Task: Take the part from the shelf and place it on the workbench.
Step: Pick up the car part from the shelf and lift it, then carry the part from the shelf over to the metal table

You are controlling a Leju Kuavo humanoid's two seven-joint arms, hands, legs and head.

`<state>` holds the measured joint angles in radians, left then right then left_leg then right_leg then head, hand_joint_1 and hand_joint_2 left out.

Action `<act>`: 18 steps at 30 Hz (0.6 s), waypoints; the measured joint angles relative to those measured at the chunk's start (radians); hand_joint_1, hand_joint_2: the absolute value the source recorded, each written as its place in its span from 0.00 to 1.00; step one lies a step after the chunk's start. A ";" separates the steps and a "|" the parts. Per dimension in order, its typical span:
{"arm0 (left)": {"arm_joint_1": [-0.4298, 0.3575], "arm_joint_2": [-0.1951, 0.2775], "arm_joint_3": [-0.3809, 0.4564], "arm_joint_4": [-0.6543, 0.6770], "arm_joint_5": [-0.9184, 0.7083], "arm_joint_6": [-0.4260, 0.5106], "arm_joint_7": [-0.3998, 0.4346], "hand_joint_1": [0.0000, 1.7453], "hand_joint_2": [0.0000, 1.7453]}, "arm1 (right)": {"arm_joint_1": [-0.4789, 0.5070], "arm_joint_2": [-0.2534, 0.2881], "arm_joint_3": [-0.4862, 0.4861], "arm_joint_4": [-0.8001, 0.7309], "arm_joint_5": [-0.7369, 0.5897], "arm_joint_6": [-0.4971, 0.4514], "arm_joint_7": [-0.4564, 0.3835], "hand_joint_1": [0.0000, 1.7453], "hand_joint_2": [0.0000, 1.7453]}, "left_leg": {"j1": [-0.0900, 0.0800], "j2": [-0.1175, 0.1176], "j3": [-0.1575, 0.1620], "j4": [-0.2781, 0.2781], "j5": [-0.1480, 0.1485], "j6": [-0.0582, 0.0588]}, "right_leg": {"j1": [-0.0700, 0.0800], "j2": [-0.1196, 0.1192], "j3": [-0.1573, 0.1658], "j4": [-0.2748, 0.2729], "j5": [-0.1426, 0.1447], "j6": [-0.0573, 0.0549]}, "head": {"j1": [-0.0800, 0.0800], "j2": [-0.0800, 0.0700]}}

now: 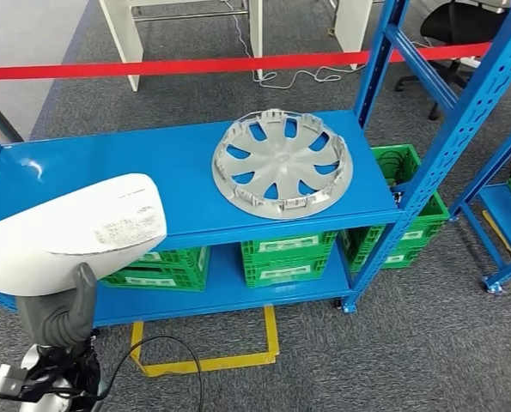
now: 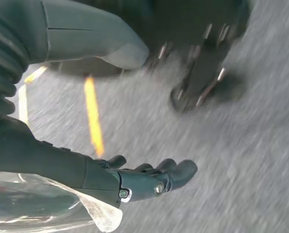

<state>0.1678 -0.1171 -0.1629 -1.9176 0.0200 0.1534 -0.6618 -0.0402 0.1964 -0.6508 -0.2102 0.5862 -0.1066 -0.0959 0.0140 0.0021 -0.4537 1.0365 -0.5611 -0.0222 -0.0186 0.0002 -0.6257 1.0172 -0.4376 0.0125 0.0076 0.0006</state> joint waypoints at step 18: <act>0.057 0.017 0.000 -0.020 -0.036 0.011 -0.019 1.00 1.00 | -0.032 -0.013 -0.043 -0.005 -0.027 0.137 -0.112 0.00 1.00 | -0.034 0.014 -0.168 -0.033 0.161 0.047 | 0.023 -0.002 0.208 -0.066 -0.137 -0.001 | 0.005 0.000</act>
<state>0.2245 -0.0997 -0.1629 -1.9376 -0.0157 0.1648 -0.6807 -0.0723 0.1838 -0.6937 -0.2149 0.5594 0.0308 -0.2079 -0.0205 0.0164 -0.6212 1.0031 -0.3999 0.0252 0.0047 -0.0022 -0.4173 0.9512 -0.5749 0.0111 0.0128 0.0007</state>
